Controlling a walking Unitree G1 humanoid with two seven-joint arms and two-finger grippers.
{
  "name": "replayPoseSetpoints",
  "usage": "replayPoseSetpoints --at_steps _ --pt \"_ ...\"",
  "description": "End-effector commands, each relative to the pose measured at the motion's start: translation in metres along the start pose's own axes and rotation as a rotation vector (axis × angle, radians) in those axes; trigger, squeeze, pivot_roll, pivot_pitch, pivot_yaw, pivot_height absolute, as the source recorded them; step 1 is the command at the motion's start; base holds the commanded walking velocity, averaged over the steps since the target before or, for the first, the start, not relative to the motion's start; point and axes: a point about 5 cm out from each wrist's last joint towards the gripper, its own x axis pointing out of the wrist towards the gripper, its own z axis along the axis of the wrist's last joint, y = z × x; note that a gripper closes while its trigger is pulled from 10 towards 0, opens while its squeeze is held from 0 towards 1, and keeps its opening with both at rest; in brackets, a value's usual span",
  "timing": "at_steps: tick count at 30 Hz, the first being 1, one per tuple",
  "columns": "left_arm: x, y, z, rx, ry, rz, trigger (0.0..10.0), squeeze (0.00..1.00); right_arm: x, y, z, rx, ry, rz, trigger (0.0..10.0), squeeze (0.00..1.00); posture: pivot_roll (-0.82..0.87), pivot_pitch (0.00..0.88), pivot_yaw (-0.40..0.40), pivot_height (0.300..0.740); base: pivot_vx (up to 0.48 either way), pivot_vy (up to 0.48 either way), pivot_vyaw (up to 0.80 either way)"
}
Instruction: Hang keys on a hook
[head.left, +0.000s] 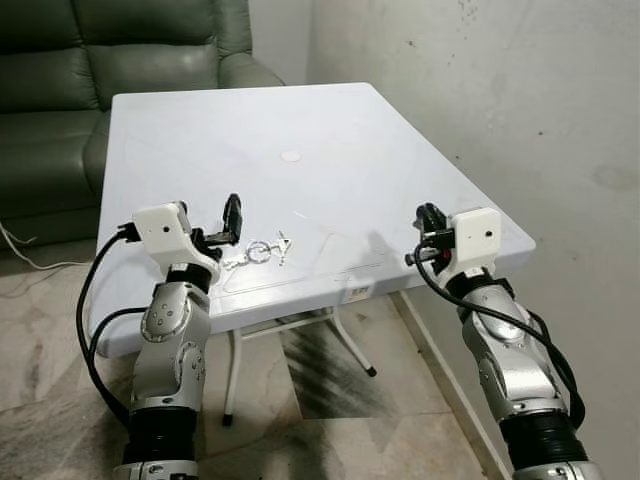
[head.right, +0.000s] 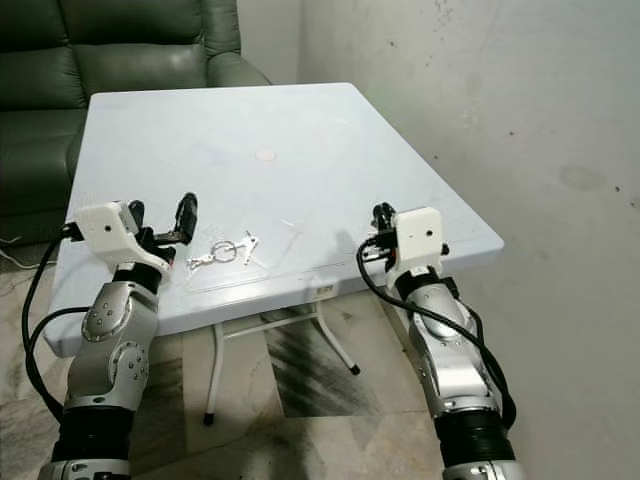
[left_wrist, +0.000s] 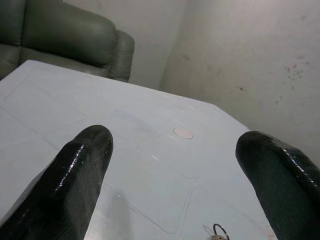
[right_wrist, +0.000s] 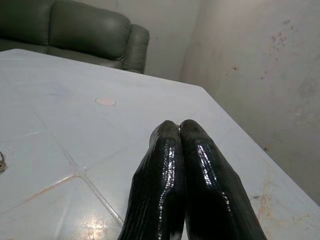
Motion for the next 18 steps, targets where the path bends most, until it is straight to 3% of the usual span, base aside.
replayPoseSetpoints --at_steps 1,7,18 --pt "0.0029 -0.0054 0.0014 0.008 -0.008 -0.026 10.0 0.00 0.0027 -0.0030 0.0034 -0.010 -0.016 -0.017 10.0 0.00 0.05 0.000 -0.084 0.740 0.000 0.000 -0.73" --pt "0.0045 -0.0064 0.0011 -0.013 -0.004 -0.016 10.0 0.00 0.0035 -0.0022 0.0032 -0.007 -0.016 -0.018 10.0 0.00 0.05 0.000 -0.082 0.740 0.000 -0.350 -0.73" --pt "0.0058 -0.0049 -0.0006 0.006 0.009 0.019 10.0 0.00 0.0031 -0.0030 0.0031 -0.011 -0.015 -0.018 10.0 0.00 0.05 0.000 -0.086 0.740 0.000 0.000 -0.73"
